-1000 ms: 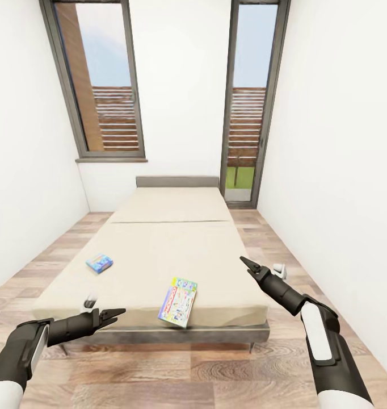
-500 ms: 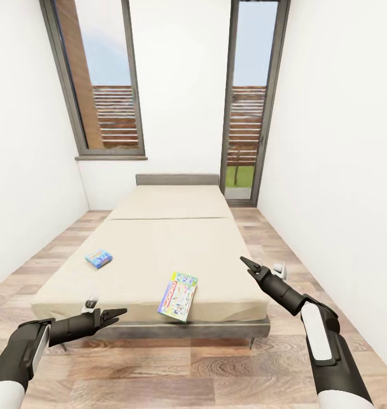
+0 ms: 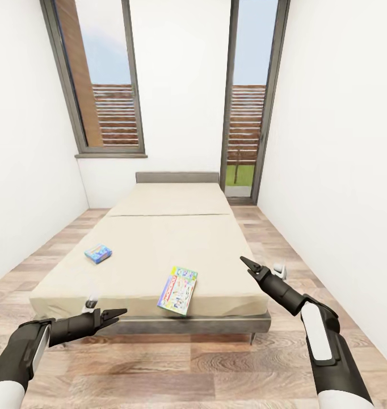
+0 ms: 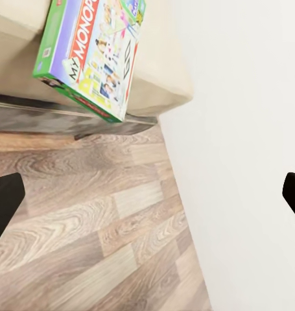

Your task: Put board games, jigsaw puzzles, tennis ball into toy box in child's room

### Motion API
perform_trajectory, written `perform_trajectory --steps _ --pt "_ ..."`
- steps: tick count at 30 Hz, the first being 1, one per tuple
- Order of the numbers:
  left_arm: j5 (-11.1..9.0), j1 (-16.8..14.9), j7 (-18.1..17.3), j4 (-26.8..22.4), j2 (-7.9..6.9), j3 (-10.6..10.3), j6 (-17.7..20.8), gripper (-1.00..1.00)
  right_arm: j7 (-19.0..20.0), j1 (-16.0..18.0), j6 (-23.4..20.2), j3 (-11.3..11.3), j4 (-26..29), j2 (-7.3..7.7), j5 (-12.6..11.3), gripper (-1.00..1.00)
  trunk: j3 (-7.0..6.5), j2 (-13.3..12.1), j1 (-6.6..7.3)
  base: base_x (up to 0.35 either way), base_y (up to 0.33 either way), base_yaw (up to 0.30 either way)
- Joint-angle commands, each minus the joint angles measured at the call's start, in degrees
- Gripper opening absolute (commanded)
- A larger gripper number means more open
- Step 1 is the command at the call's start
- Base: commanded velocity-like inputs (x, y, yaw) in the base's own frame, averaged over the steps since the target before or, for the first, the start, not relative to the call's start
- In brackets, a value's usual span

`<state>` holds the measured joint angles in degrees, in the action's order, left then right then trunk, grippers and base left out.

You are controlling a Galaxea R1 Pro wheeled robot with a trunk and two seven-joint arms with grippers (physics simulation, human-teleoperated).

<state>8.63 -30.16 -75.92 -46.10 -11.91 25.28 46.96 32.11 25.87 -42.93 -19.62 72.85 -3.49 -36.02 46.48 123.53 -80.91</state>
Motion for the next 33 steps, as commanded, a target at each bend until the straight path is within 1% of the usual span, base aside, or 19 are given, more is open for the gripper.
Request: perform_trajectory --steps 1,33 --pt "0.59 -0.07 -0.53 -0.04 0.04 0.22 0.60 1.00 0.14 0.06 -0.40 -0.17 0.01 -0.05 -0.10 1.00 0.24 0.44 -0.22 0.000 0.000 0.000" --pt "0.59 -0.07 -0.54 -0.04 0.05 0.12 0.59 1.00 0.14 0.06 -0.40 -0.22 -0.07 -0.04 -0.10 1.00 5.99 13.28 -7.24 0.000 0.000 0.000"
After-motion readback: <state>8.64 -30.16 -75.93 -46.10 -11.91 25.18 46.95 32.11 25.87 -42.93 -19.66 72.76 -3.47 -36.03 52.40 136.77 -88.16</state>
